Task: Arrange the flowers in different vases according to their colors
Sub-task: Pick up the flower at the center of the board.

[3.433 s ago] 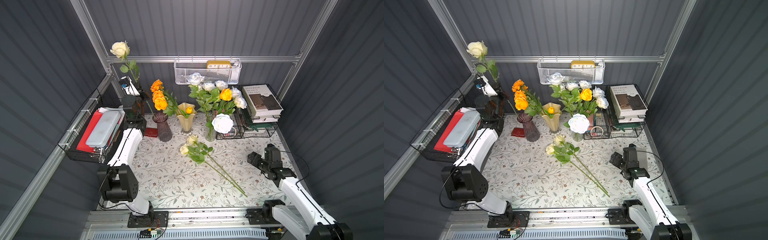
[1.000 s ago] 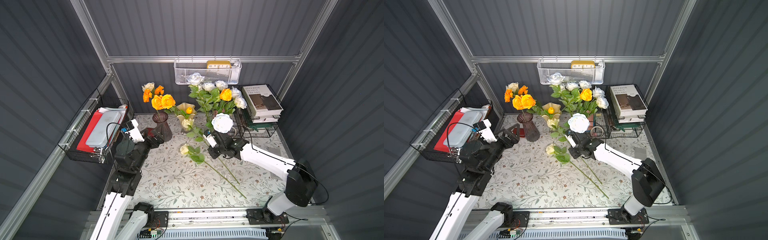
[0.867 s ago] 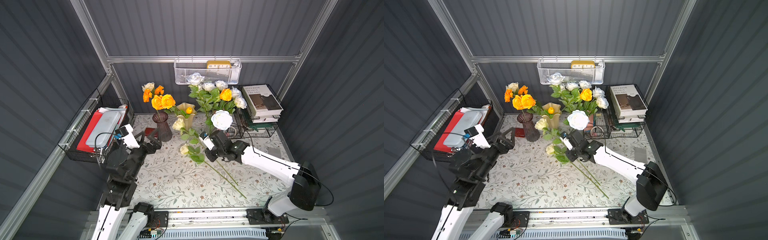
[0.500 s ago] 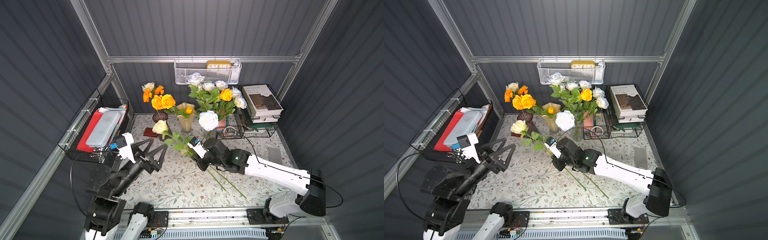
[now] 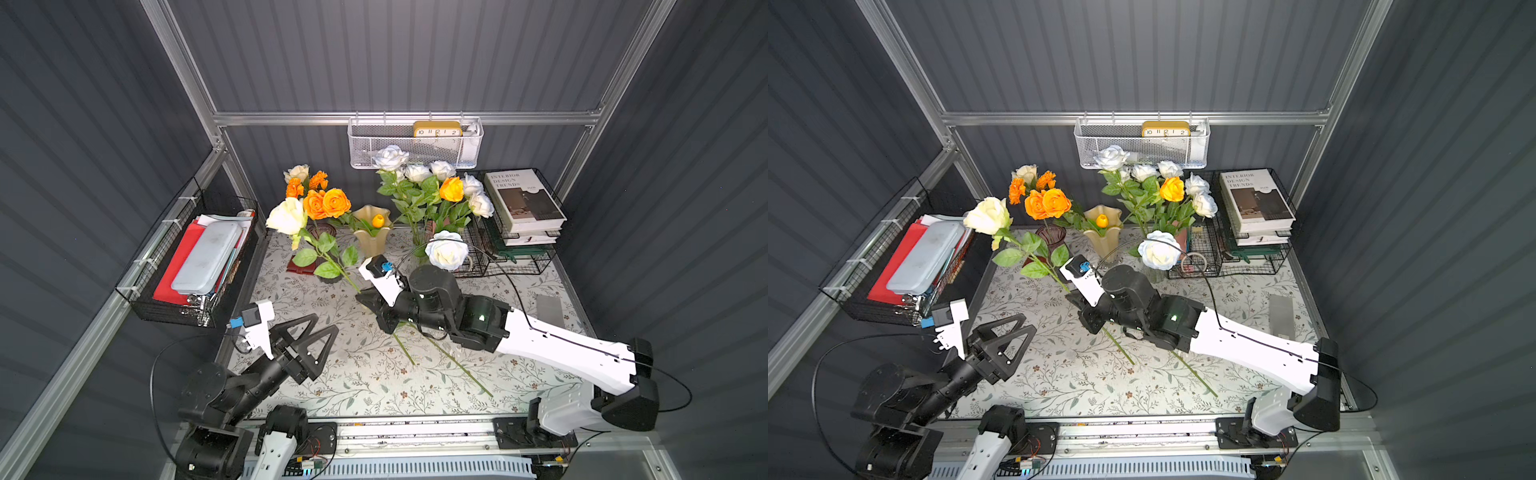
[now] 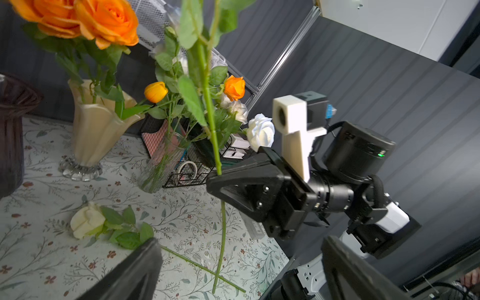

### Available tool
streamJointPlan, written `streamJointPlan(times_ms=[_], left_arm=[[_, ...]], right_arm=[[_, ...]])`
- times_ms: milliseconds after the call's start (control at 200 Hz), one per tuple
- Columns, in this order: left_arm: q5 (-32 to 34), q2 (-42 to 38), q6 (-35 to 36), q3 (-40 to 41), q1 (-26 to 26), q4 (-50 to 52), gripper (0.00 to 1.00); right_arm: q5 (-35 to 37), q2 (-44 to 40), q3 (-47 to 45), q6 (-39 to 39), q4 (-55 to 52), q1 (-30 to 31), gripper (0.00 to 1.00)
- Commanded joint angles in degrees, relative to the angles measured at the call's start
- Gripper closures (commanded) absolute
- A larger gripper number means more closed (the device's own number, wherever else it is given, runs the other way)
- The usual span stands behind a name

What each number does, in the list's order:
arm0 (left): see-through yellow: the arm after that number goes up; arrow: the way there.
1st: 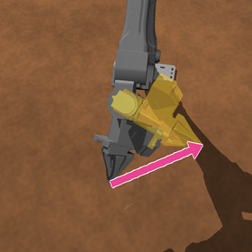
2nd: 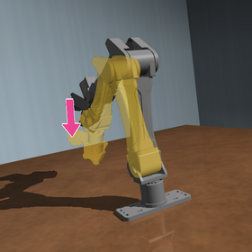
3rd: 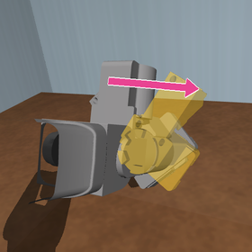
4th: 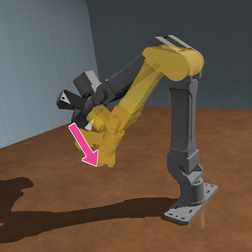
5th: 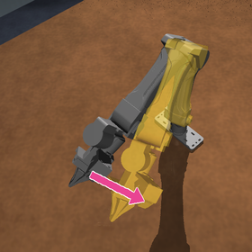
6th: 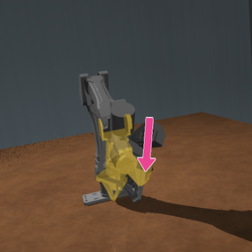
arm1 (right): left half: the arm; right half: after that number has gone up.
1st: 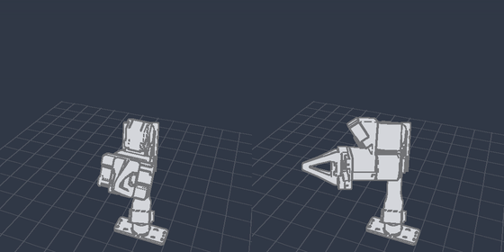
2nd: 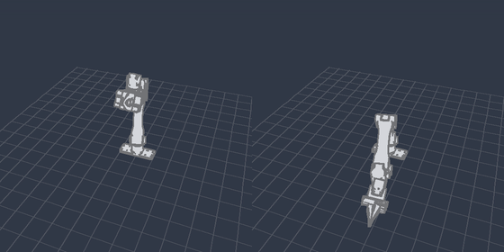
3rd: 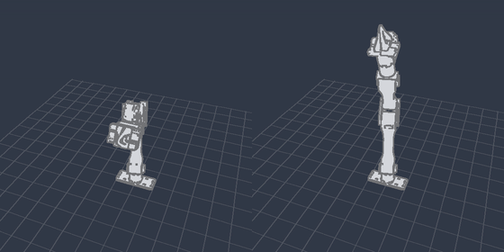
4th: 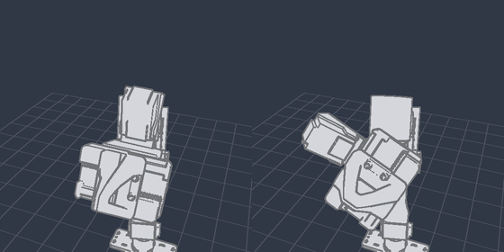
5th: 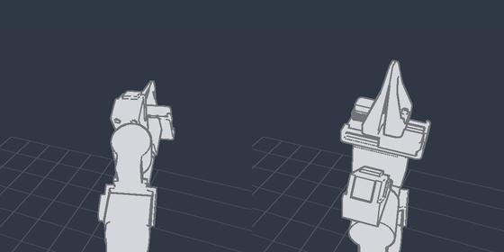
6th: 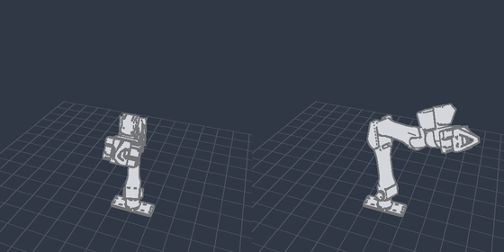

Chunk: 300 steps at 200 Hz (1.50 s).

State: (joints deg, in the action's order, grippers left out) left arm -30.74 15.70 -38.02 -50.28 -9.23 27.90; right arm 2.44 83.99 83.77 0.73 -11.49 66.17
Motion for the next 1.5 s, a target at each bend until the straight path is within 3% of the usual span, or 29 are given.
streamJointPlan(times_ms=[0, 285, 550, 821, 926, 1081, 1301, 1416, 1496], left_arm=[[1.72, 0.52, -3.79, 1.03, 0.93, -3.05, 0.01], [-0.93, 3.61, -8.43, 4.65, 0.97, -13.43, 0.01], [-0.99, 6.06, -10.45, 8.25, 0.97, -18.46, 0.09], [-3.95, 9.53, -11.15, 8.01, 0.95, -24.37, 0.11], [-4.33, 10.12, -11.32, 8.72, 0.97, -25.18, 0.24], [-5.93, 12.22, -12.44, 9.07, 0.89, -28.42, 0.61], [-5.89, 13.23, -8.82, 7.35, 0.88, -24.53, 0.79], [-5.24, 14.06, -8.4, 6.51, 0.88, -24.08, 0.94], [-4.15, 15.2, -5.71, 3.66, 0.88, -21.68, 1.0]], right_arm=[[1.48, 0.39, 1.68, -1.09, 0.92, 1.67, 1.0], [4.1, -0.64, 0.22, -0.92, 1.07, 4.49, 1.0], [3.22, -0.49, -0.09, -0.64, 1.77, 4.66, 1.0], [3.33, 1.17, 0.76, -0.59, 0.81, 4.71, 1.0], [3.08, 1.52, 0.78, -0.39, 0.93, 4.69, 1.0], [2.97, 2.56, 1.46, -0.38, 0.81, 4.74, 1.0], [4.5, 3.03, 1.6, -0.39, 1.15, 4.65, 1.0], [5.73, 2.9, 1.31, -0.2, 1.5, 4.55, 1.0], [6.4, 2.05, 0.33, -0.29, 2.29, 4.58, 0.76]])
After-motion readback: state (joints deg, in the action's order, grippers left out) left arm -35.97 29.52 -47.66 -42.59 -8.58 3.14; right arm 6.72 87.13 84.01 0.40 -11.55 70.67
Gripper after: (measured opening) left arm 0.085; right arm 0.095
